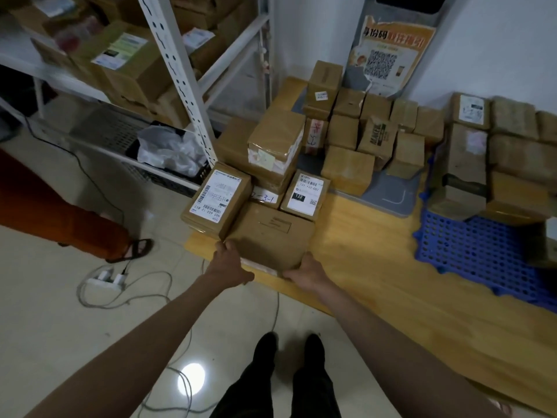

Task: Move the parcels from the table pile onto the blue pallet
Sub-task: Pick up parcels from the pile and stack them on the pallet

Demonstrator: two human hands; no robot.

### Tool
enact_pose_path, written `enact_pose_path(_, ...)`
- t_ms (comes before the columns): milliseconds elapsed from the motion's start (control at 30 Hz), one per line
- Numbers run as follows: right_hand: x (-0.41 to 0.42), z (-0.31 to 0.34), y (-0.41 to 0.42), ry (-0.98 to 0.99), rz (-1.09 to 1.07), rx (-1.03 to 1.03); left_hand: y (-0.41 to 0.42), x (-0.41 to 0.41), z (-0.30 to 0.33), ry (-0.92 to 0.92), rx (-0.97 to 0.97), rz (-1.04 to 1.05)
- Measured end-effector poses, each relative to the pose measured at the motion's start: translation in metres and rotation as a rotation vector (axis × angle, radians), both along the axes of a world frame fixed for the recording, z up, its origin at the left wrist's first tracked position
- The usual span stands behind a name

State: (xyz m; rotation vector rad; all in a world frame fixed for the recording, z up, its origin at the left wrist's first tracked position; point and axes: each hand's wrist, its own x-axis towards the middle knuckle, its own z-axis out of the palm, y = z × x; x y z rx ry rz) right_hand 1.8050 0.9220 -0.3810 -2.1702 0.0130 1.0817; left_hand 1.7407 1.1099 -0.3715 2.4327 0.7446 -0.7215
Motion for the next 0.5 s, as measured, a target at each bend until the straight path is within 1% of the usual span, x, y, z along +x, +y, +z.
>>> enact_pose_path(233,-0.007,-0.004,-0.024,-0.035,-0.103,-0.101,-0.012,0.001,-0.005,-0.076,-0.138,0.024)
enact_pose_path(400,-0.013,-0.002,-0.051,-0.017,-0.125,-0.178,-0.023,0.007,-0.011,0.015,-0.107,-0.095)
enact_pose_path(500,-0.02,0.0,-0.065,-0.003,-0.197,-0.169,-0.031,0.01,-0.015,0.018,-0.114,-0.113)
